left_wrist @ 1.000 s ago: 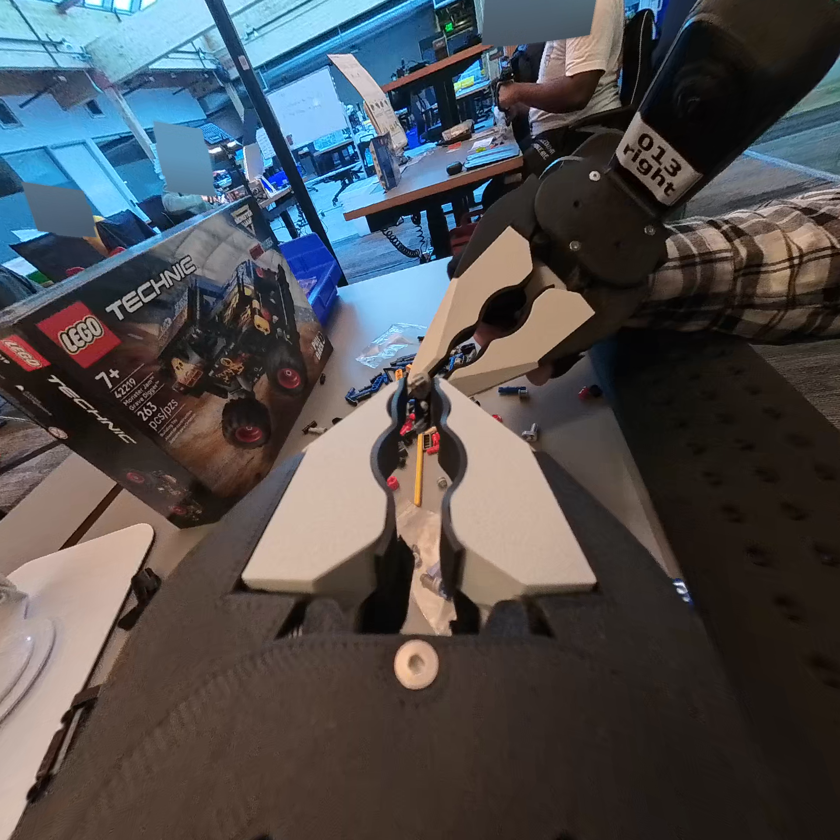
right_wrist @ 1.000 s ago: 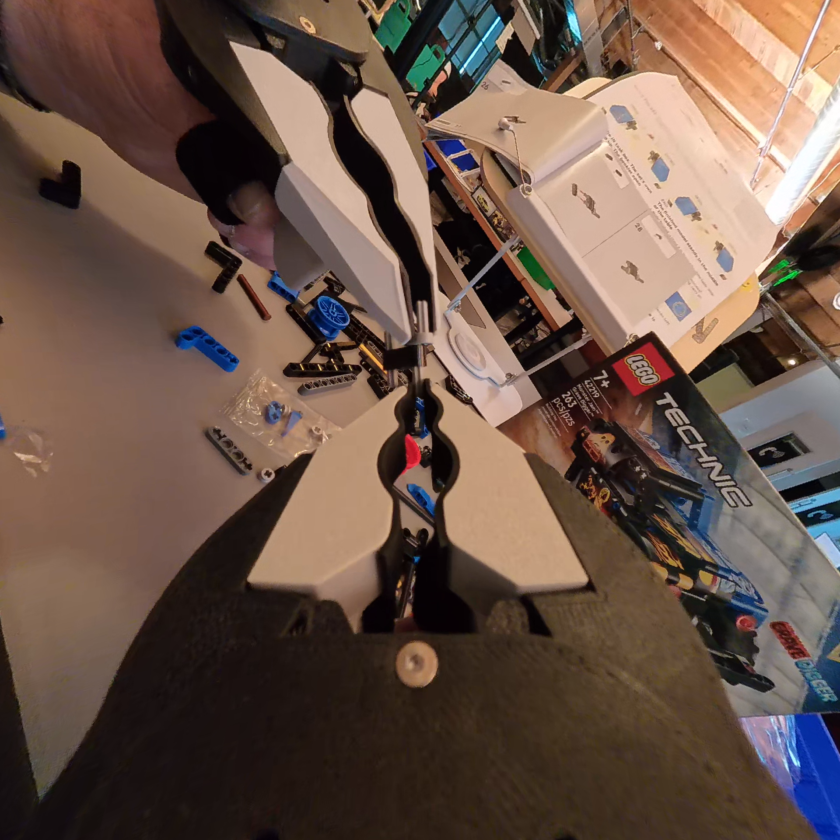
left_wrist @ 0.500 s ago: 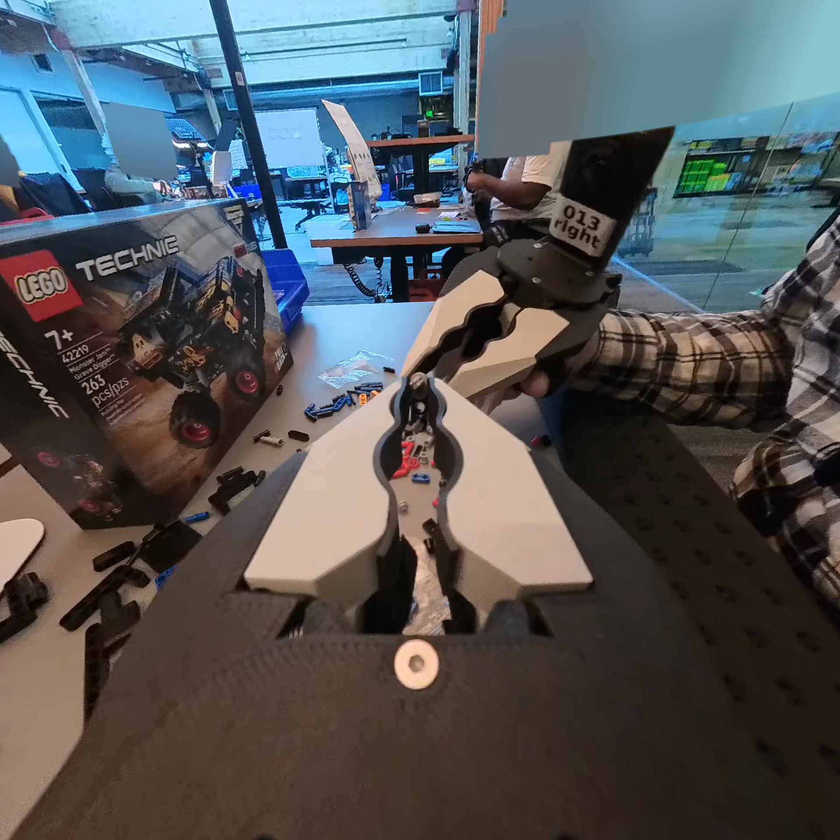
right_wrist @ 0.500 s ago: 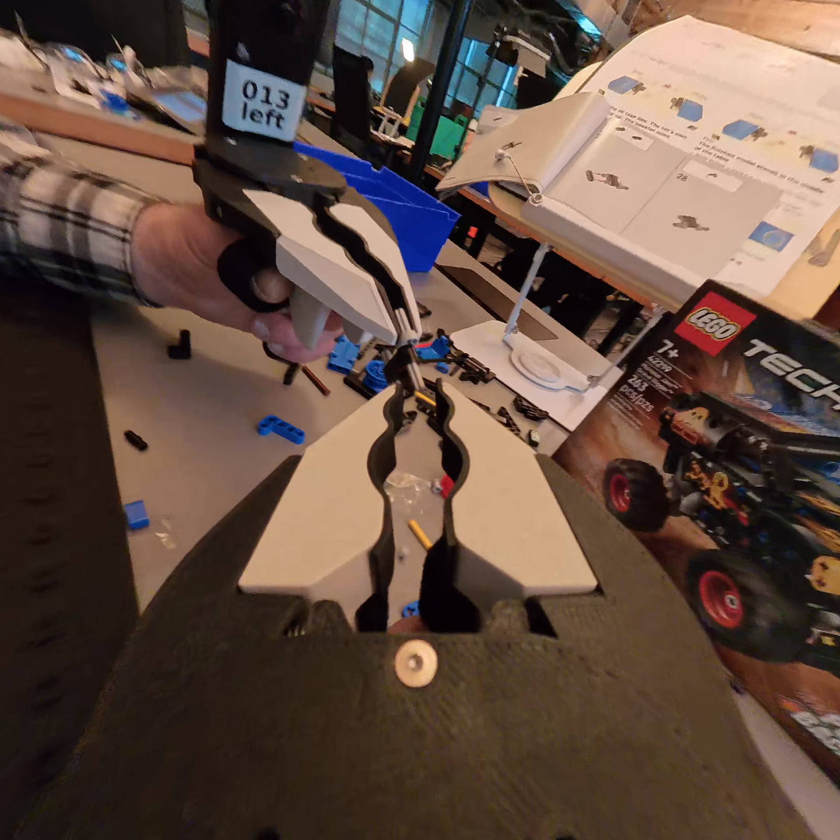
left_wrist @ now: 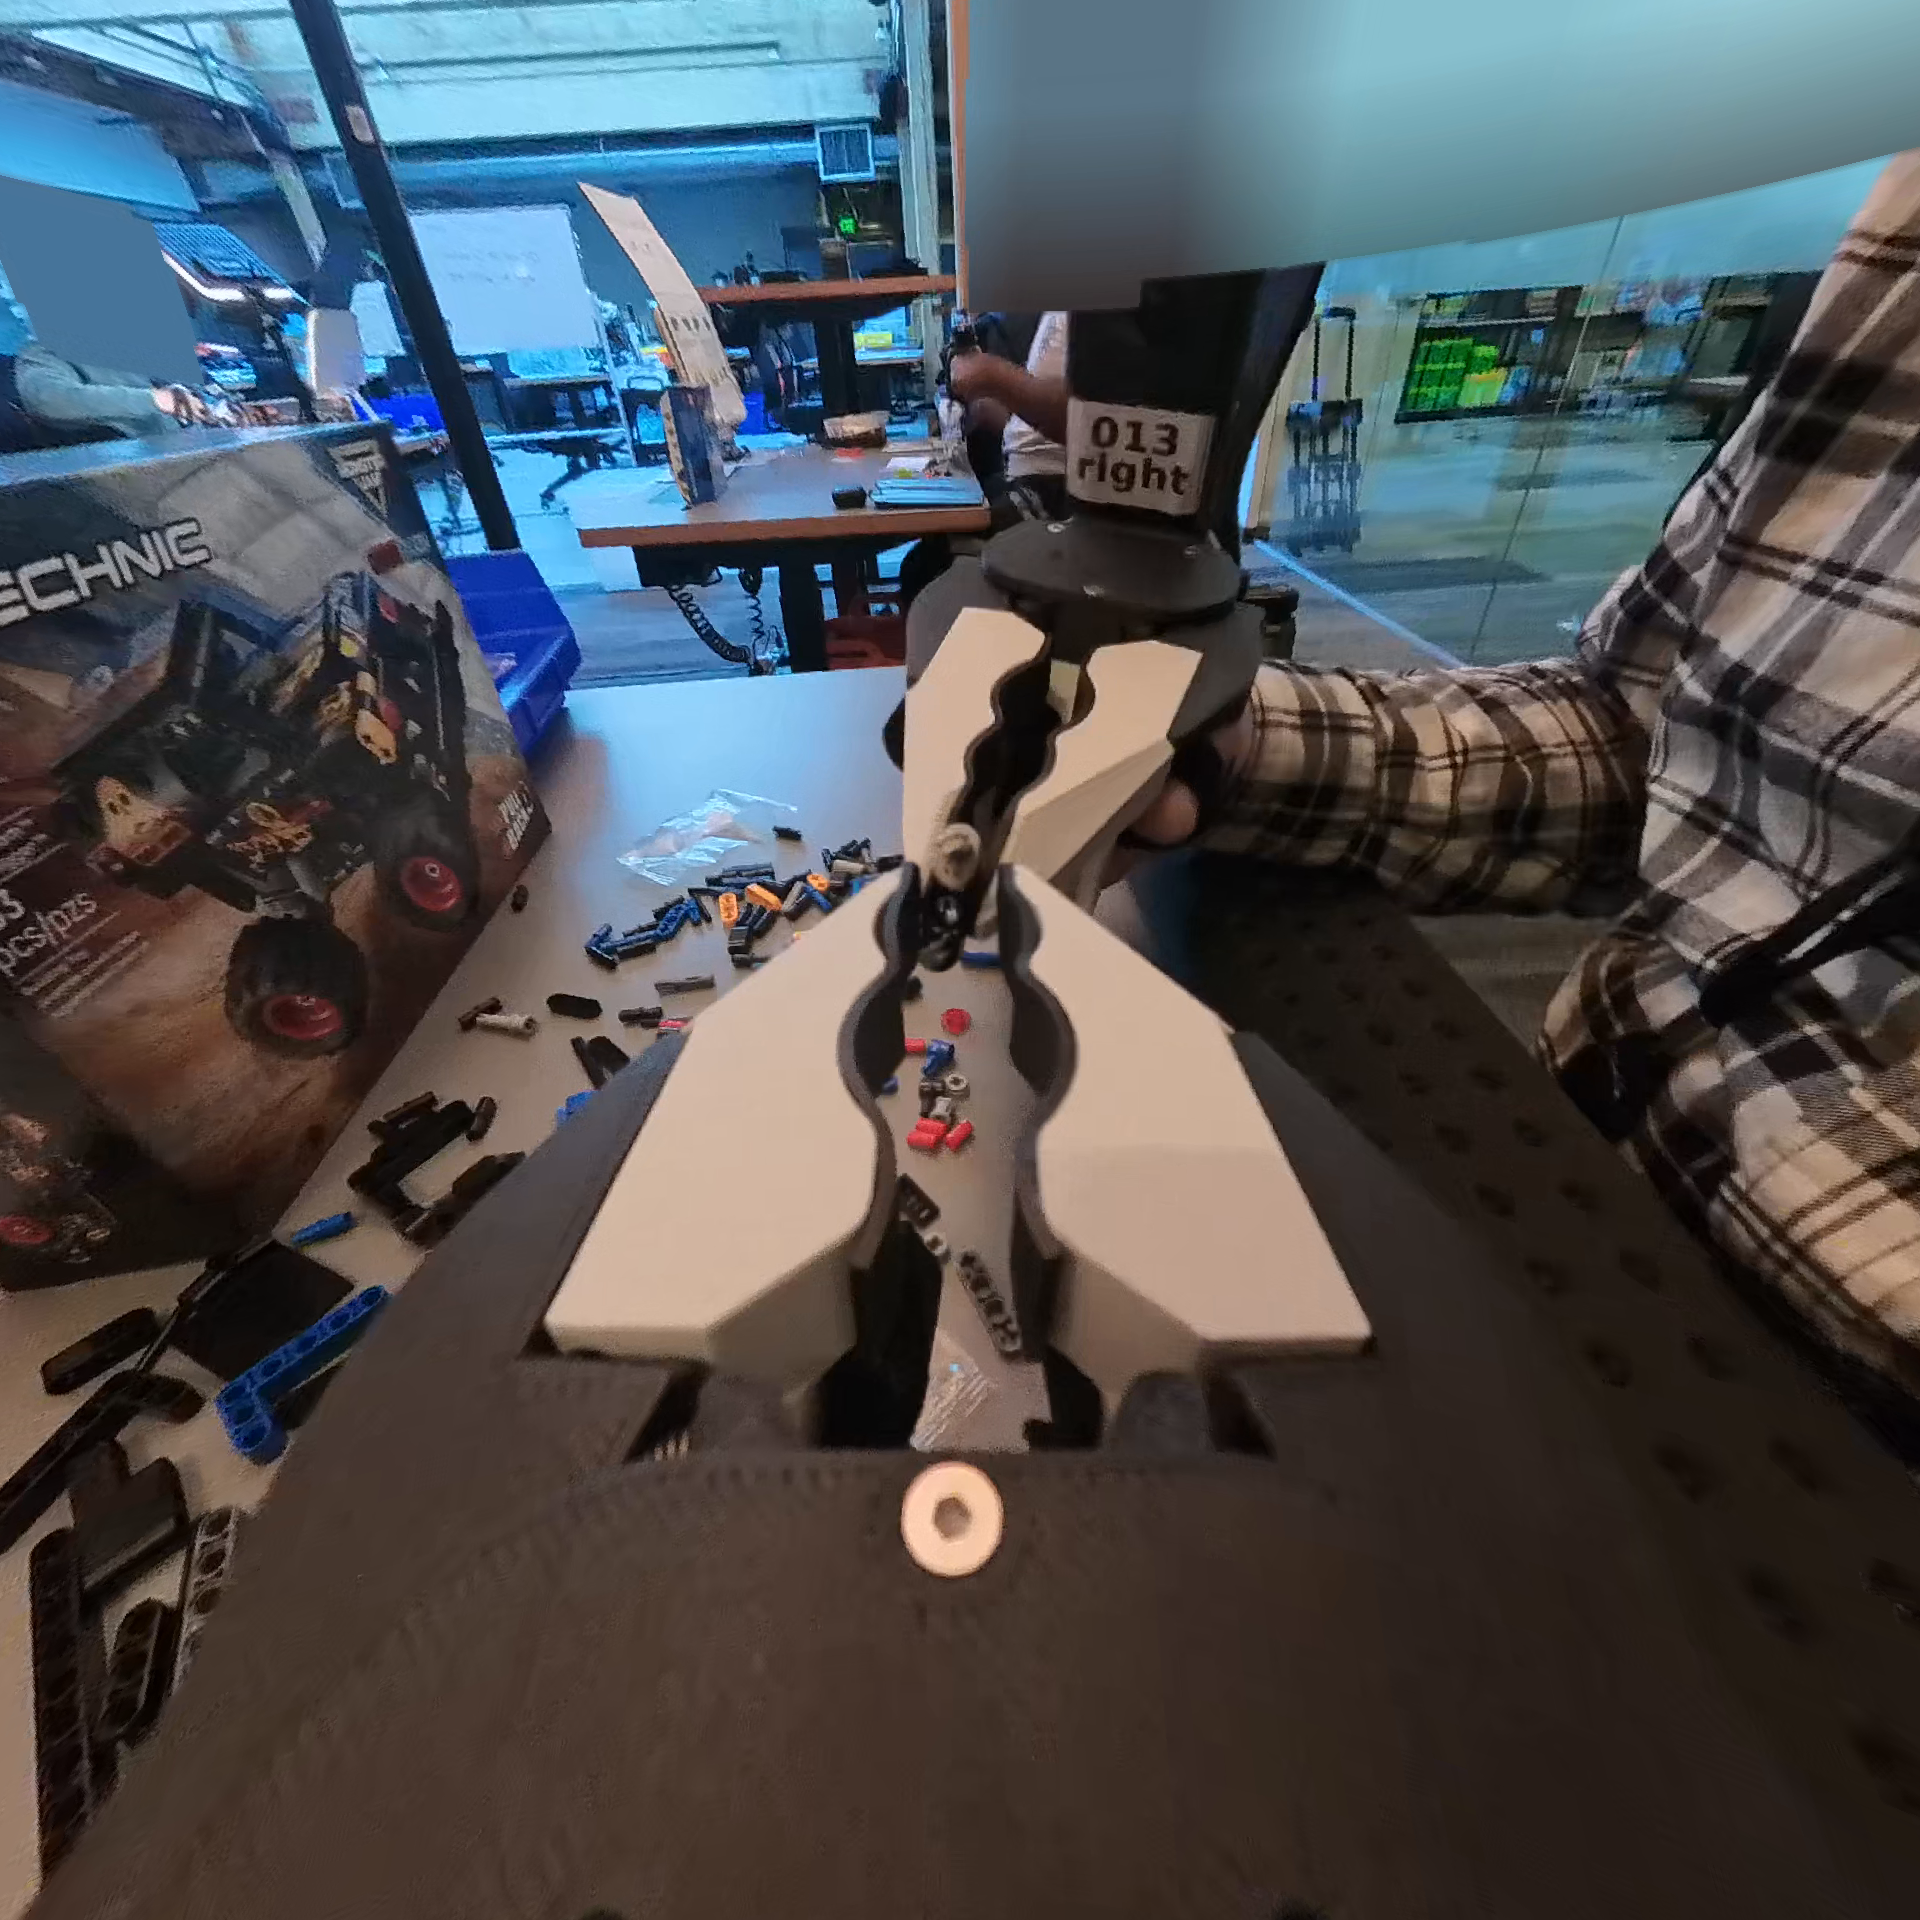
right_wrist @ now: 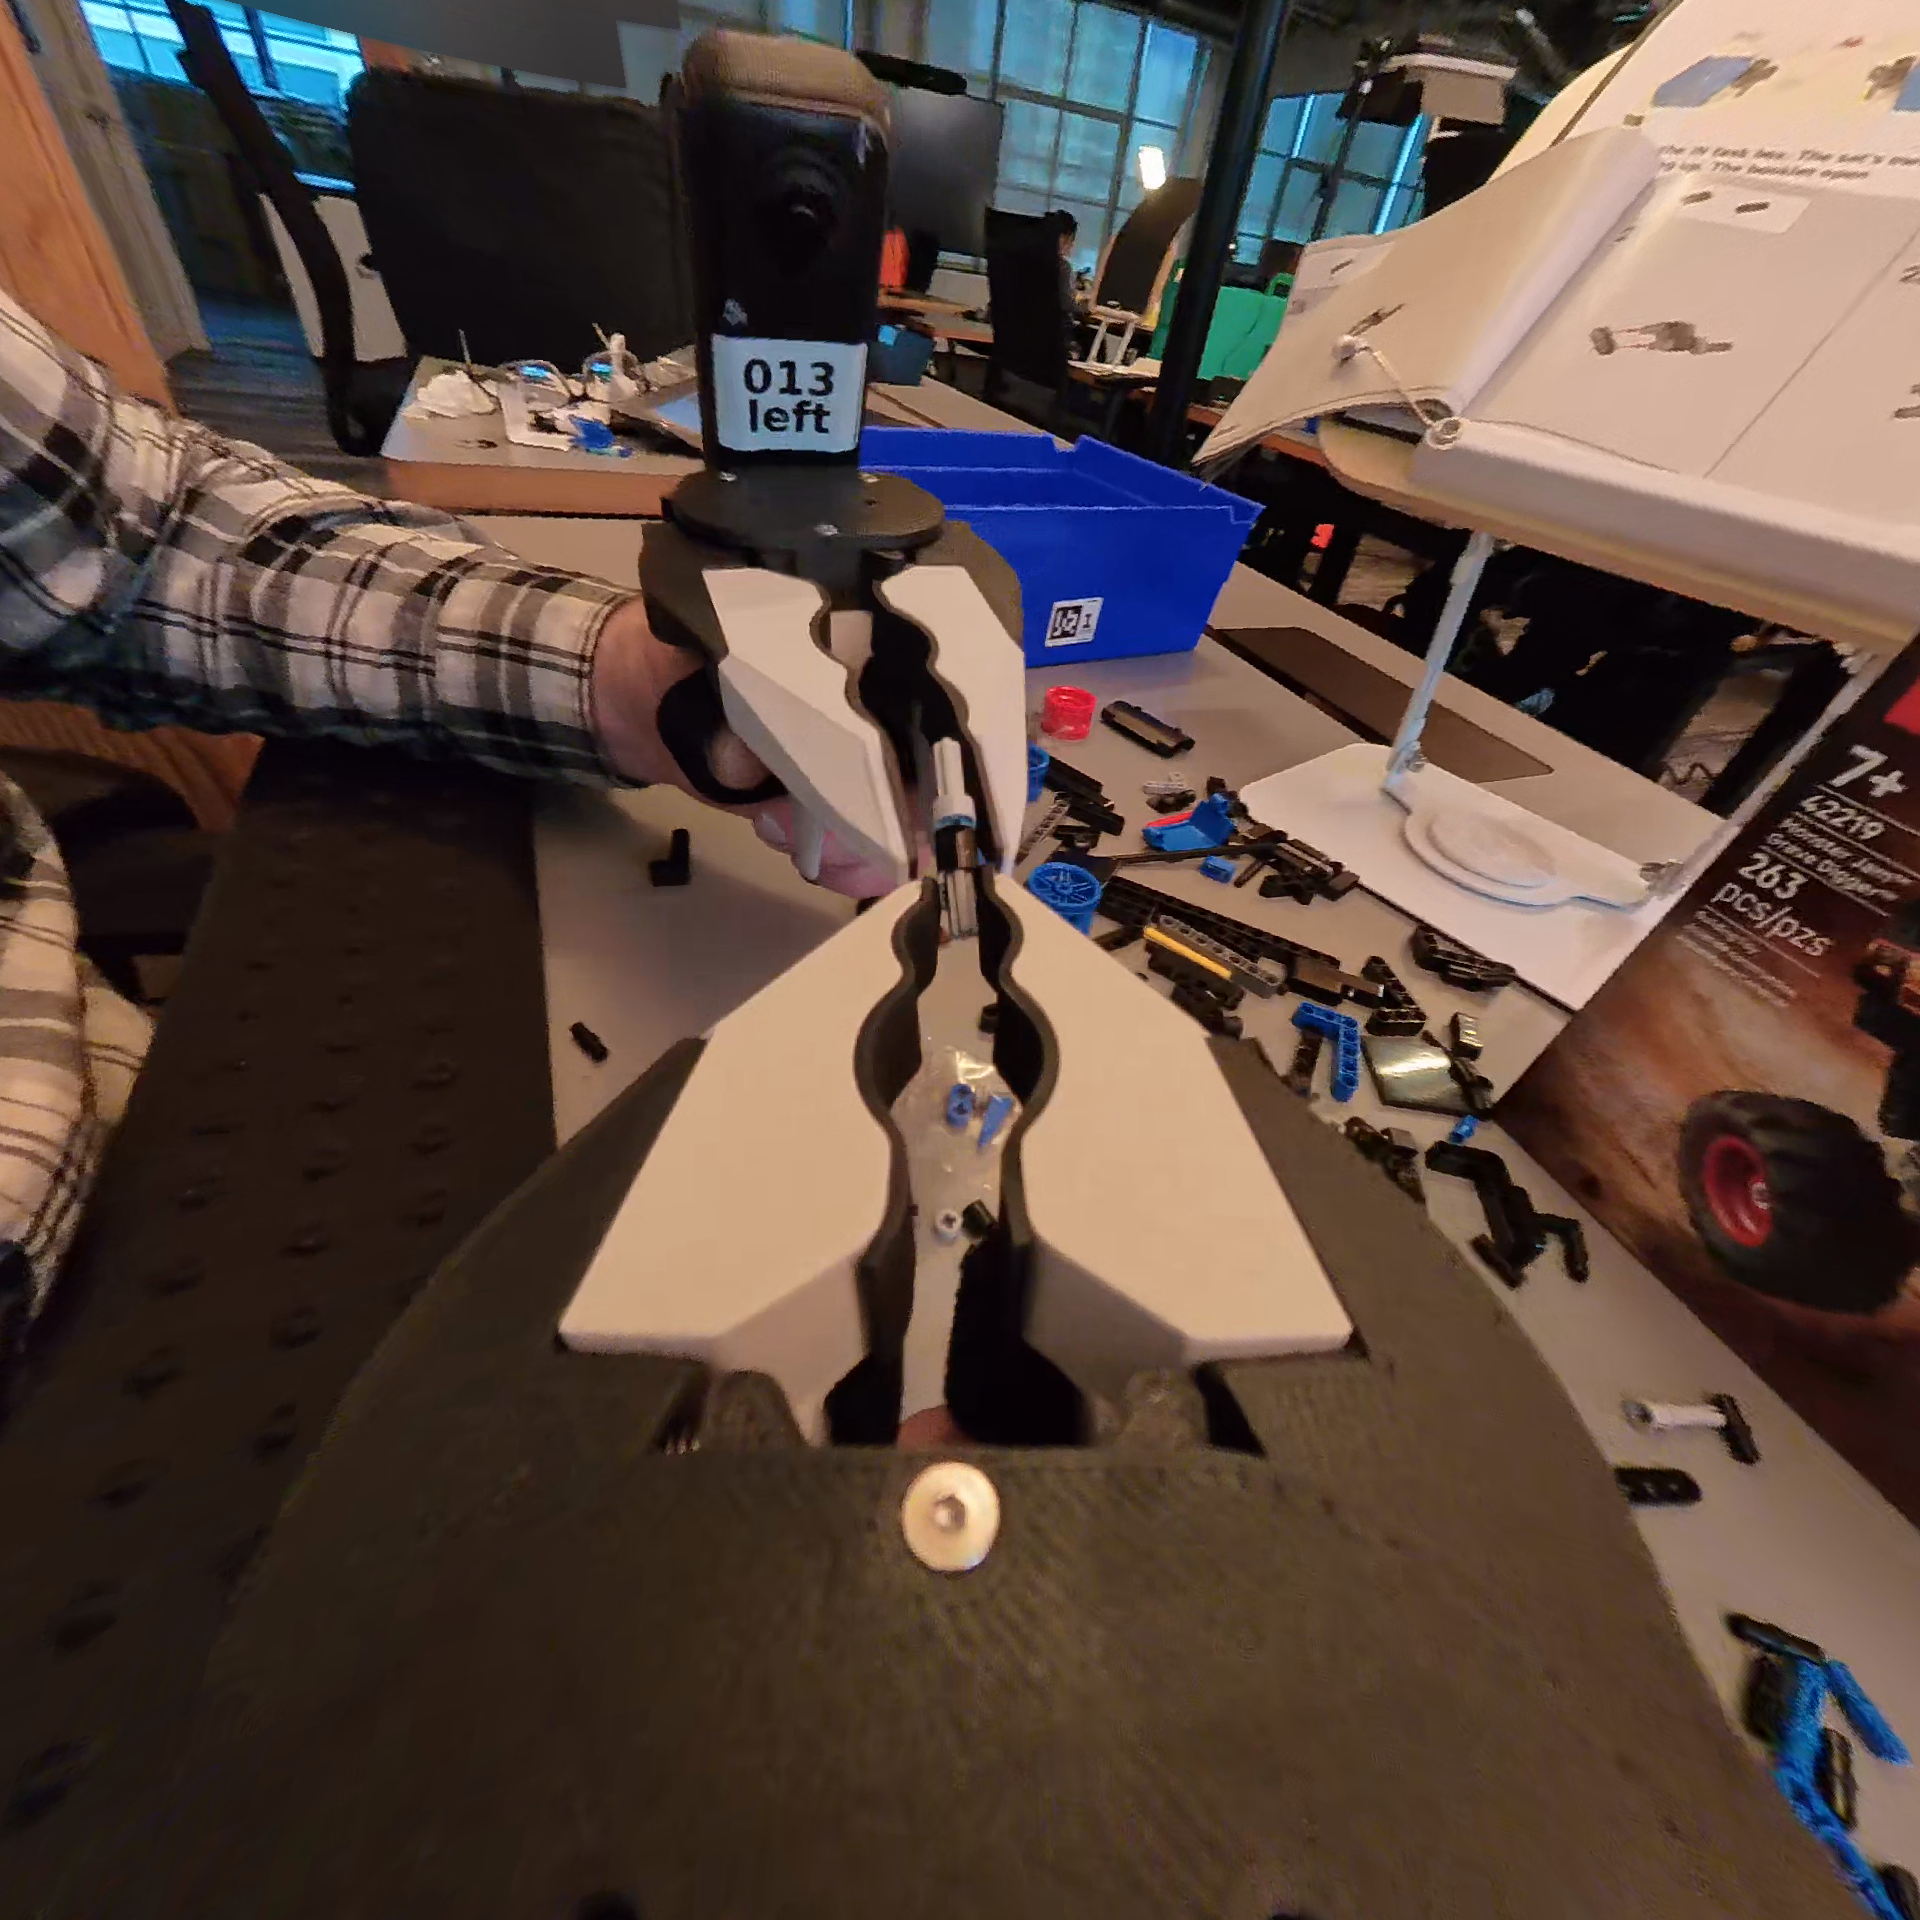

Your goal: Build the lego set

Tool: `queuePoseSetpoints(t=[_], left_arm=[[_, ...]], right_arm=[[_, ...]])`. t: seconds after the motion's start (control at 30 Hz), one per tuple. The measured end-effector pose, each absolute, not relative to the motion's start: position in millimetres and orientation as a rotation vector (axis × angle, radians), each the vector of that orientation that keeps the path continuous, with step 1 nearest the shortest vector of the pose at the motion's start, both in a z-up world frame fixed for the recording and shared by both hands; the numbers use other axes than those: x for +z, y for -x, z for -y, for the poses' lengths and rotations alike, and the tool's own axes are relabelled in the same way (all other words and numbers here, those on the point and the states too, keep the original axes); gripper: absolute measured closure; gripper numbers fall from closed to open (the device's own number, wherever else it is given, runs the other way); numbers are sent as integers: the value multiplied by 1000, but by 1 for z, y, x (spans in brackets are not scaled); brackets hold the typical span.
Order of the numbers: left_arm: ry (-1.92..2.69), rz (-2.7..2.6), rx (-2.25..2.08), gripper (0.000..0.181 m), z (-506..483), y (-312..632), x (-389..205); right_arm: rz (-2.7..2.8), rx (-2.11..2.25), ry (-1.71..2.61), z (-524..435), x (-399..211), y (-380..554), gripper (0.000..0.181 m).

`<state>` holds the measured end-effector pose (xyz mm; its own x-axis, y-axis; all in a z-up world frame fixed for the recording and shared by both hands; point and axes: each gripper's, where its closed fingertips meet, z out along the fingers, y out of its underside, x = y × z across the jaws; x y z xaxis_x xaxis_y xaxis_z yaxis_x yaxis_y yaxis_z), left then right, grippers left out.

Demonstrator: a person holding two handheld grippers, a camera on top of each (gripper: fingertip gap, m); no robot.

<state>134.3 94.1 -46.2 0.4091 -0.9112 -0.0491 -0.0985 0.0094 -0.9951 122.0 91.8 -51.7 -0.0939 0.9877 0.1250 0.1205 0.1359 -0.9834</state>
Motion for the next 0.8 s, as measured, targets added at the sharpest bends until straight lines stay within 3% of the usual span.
queuePoseSetpoints(t=[0.8], left_arm=[[1414,-1046,-879,175,-77,-136,-39]], right_arm=[[1475,1267,1168,-77,-50,-132,180]])
